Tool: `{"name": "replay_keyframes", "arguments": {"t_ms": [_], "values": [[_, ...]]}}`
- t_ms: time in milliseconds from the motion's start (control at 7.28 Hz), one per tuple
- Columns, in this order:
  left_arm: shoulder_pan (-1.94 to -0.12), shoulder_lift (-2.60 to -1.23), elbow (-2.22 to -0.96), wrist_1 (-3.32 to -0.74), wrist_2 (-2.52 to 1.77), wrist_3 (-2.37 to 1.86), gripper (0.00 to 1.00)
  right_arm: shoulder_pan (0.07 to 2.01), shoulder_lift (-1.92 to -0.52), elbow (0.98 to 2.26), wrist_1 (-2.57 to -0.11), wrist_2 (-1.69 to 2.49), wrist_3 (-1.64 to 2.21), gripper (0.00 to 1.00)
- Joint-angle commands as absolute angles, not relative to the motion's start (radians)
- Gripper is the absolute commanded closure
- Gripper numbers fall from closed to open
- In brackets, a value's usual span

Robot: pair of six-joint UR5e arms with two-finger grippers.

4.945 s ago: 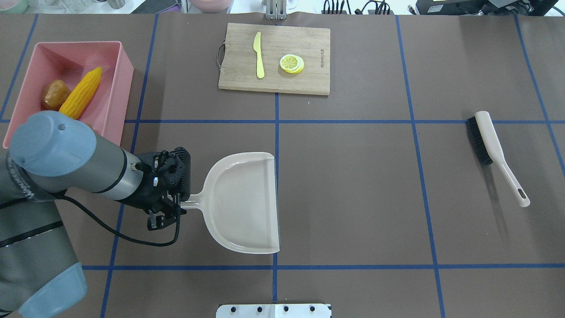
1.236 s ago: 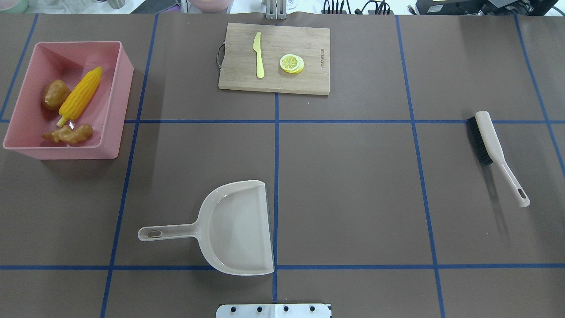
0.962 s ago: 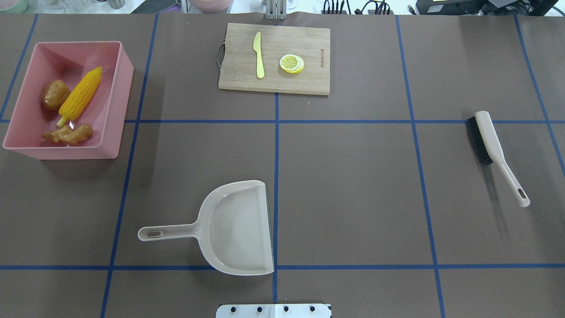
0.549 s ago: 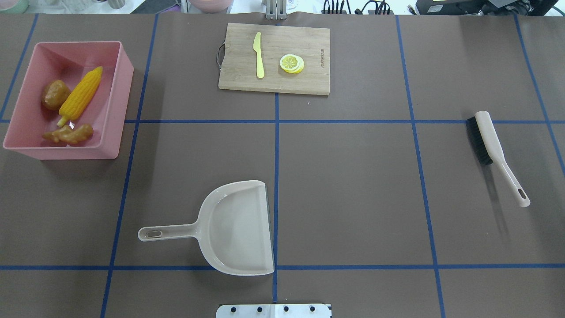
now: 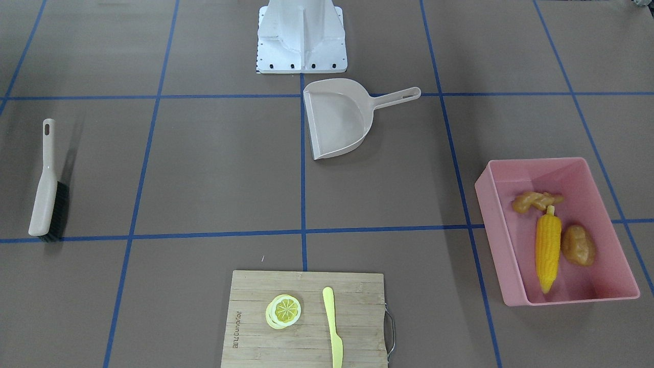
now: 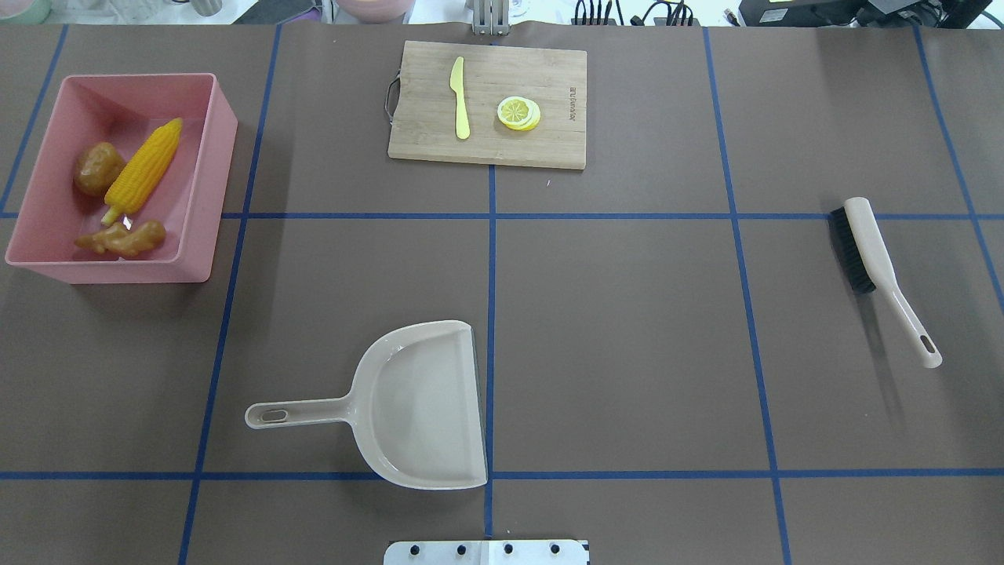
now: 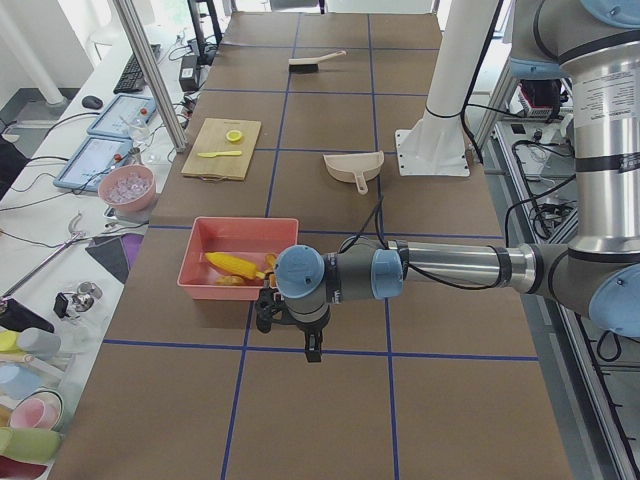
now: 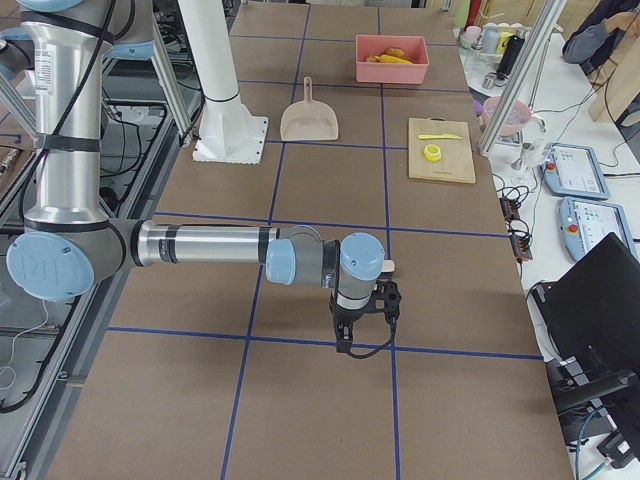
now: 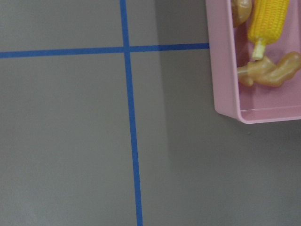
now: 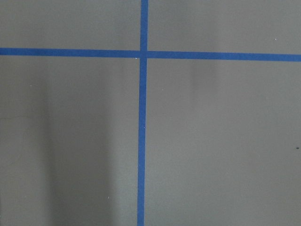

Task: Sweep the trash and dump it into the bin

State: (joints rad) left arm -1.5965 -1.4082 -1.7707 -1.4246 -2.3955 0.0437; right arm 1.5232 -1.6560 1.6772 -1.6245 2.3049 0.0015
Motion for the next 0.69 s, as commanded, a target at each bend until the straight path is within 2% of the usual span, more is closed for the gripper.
{"name": "replay_keyframes", "arguments": {"t_ms": [0, 549], "values": [[-1.597, -1.417, -1.773, -1.427, -2.362, -0.003, 0.01, 1.531, -1.649, 1.681, -1.624, 2.306, 0.000, 0.00], [-1.595, -1.422, -1.767, -1.427, -2.365, 0.002, 0.01, 1.534, -1.649, 1.681, -1.624, 2.307, 0.000, 0.00]]}}
